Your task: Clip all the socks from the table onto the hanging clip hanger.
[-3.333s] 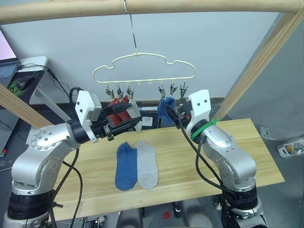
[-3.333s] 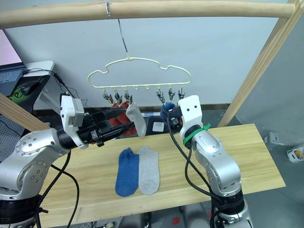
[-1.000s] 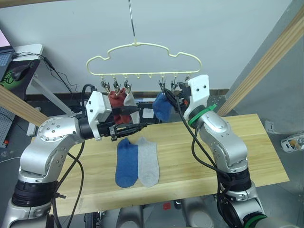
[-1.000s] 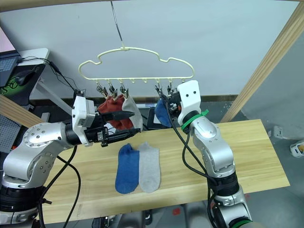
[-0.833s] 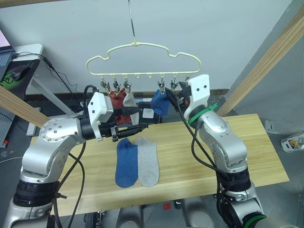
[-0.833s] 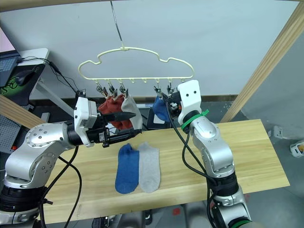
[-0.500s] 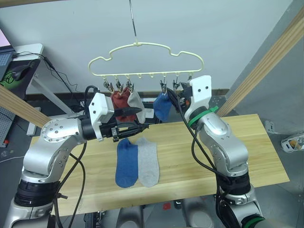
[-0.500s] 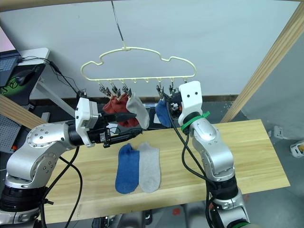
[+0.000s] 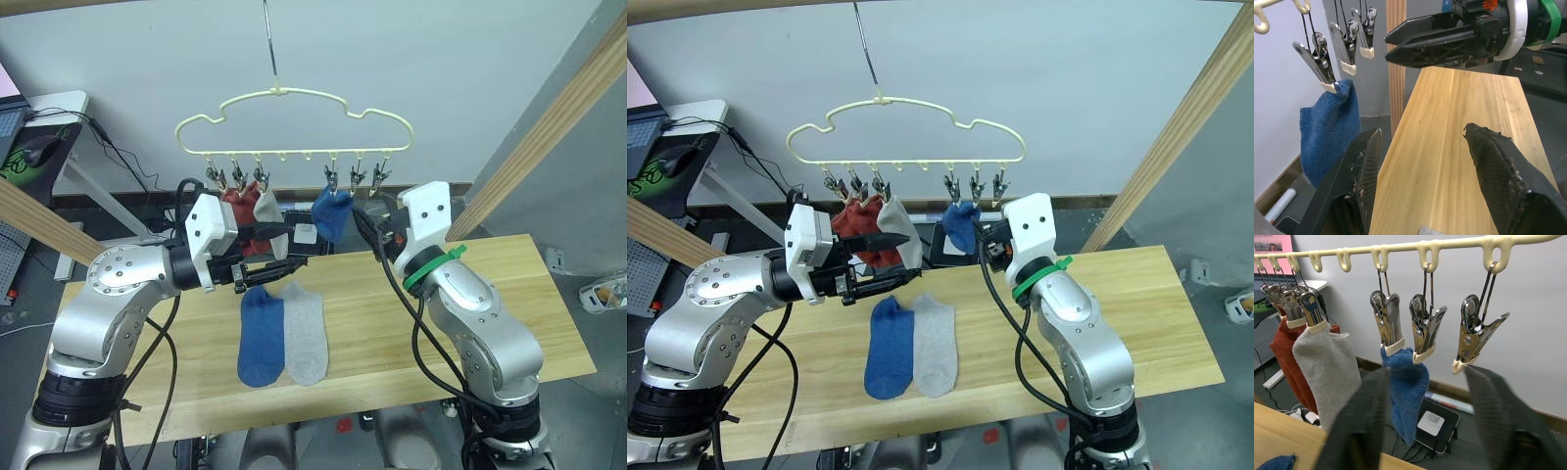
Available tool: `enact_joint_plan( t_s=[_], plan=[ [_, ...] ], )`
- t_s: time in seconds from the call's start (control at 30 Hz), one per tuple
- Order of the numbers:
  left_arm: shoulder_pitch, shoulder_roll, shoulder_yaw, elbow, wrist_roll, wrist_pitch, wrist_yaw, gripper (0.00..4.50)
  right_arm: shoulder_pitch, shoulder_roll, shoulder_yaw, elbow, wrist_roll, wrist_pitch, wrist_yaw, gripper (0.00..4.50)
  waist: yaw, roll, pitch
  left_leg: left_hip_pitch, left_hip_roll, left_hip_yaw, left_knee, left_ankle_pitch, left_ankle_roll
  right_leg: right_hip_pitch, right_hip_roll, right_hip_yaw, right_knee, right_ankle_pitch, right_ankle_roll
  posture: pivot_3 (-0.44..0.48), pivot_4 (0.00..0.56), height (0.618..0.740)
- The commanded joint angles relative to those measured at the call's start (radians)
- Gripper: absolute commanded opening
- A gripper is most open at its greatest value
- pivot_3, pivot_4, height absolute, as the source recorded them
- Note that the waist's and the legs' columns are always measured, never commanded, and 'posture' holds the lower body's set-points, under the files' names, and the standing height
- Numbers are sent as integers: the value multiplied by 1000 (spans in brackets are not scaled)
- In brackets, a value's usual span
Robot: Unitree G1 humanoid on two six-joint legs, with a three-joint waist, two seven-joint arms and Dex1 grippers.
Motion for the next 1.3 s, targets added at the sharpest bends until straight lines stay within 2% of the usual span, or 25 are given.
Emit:
enact_joint_plan(
  t_s=[0.03, 1.3],
  plan=[
    [-4, -5, 8, -9, 4, -21, 3, 2950, -27, 17, -16, -32, 11, -8, -9, 1646, 0, 0, 0, 0, 0, 0, 0, 0, 0, 0, 0, 0, 0, 0, 0, -156, 295, 740],
    [-22, -1, 4, 0, 17, -25, 2, 2950, -225, 163, -12, 279, -53, -173, -80, 1646, 0, -1, -1, 0, 0, -1, 1, 0, 0, 0, -1, -1, 2, 3, -4, -134, 281, 740]
  ],
)
